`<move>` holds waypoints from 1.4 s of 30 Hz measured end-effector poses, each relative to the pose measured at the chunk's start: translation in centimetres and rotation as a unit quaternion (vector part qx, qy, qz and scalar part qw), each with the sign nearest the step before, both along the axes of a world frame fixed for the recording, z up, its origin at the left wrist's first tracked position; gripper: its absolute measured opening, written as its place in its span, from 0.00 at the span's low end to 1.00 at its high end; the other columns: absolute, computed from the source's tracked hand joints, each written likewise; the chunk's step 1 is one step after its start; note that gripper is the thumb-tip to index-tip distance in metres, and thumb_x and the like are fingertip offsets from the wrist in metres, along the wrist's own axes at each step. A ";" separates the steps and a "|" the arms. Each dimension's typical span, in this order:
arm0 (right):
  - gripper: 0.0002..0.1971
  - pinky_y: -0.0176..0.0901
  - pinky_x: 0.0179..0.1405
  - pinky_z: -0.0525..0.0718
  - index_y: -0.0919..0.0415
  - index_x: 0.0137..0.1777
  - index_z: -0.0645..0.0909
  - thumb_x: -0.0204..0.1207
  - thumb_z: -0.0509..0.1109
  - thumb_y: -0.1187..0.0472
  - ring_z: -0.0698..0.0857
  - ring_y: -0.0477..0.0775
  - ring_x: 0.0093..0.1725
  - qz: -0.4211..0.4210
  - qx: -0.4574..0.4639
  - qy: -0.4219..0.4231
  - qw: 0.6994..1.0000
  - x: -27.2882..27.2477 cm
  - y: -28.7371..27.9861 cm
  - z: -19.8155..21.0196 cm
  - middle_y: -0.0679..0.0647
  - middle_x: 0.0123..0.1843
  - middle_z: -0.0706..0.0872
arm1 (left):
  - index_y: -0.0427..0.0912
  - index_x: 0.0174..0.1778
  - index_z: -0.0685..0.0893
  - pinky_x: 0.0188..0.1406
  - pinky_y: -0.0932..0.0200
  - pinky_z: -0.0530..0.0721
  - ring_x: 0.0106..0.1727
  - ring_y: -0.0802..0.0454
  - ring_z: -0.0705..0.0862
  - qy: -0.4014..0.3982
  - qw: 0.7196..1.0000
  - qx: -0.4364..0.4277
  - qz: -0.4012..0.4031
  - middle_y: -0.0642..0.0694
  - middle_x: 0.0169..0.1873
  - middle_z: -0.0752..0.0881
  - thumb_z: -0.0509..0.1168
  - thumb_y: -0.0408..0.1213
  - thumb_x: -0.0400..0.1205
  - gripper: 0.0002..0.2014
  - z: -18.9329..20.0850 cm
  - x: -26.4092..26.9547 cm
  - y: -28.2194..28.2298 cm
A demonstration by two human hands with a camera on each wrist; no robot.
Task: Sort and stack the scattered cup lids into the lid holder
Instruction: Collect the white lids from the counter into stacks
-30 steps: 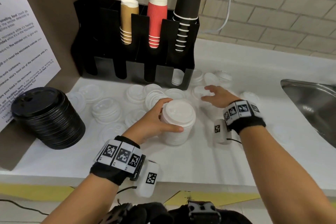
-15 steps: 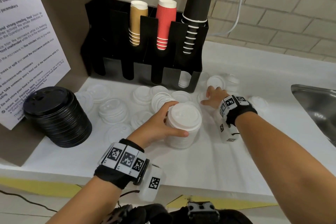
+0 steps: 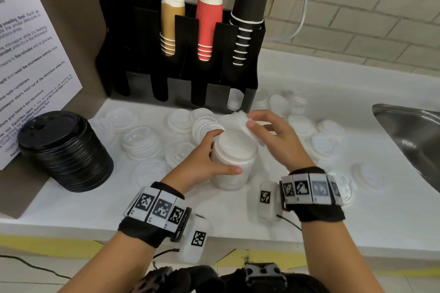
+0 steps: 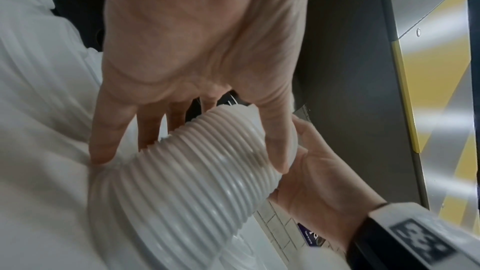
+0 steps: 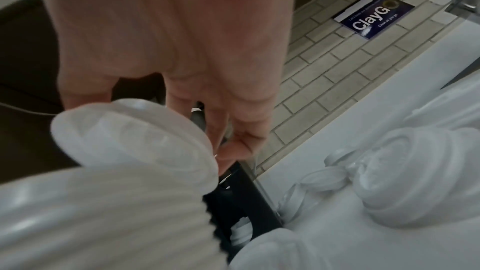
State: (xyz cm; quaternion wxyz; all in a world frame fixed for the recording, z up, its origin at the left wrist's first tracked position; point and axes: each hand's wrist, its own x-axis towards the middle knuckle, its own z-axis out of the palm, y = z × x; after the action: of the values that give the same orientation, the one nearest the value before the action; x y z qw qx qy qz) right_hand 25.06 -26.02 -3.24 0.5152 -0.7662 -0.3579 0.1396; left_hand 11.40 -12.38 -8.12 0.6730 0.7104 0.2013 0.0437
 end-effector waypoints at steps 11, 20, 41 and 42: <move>0.13 0.17 0.51 0.69 0.47 0.55 0.89 0.70 0.79 0.55 0.77 0.31 0.60 0.038 -0.058 -0.101 0.992 -2.4 -0.4 -0.9 0.45 0.61 0.80 | 0.59 0.75 0.67 0.62 0.61 0.82 0.63 0.61 0.80 -0.009 1.000 0.007 -0.001 0.59 0.62 0.81 0.82 0.37 0.68 0.43 0.2 -0.1 -0.3; 0.14 0.29 0.63 0.73 0.45 0.51 0.88 0.66 0.82 0.58 0.77 0.44 0.64 0.054 -0.066 -0.113 0.990 -3.2 -0.8 -0.9 0.49 0.62 0.78 | 0.63 0.70 0.70 0.50 0.69 0.81 0.58 0.66 0.81 -0.020 1.000 0.012 0.001 0.61 0.59 0.81 0.83 0.38 0.67 0.40 -0.1 0.0 -0.3; 0.43 0.64 0.62 0.74 0.47 0.79 0.59 0.67 0.80 0.56 0.68 0.73 0.71 -0.289 -0.472 0.032 0.832 3.0 -11.9 -2.7 0.64 0.72 0.64 | 0.69 0.70 0.69 0.49 0.69 0.76 0.62 0.65 0.76 -0.036 0.999 -0.015 0.001 0.65 0.62 0.77 0.82 0.38 0.67 0.40 -0.5 0.1 0.1; 0.42 0.63 0.61 0.74 0.47 0.78 0.59 0.68 0.80 0.56 0.68 0.72 0.72 -0.285 -0.474 0.026 0.832 3.1 -12.0 -2.6 0.63 0.72 0.64 | 0.70 0.69 0.69 0.48 0.69 0.77 0.62 0.65 0.77 -0.036 0.999 -0.016 0.000 0.65 0.62 0.77 0.82 0.39 0.67 0.40 -0.6 0.1 0.1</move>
State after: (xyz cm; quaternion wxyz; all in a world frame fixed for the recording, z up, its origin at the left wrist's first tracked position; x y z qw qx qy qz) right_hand 28.12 -37.99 -5.87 0.1146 -0.9806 0.0008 0.1592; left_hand 11.52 -12.27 -8.67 0.6908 0.6978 0.1775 0.0662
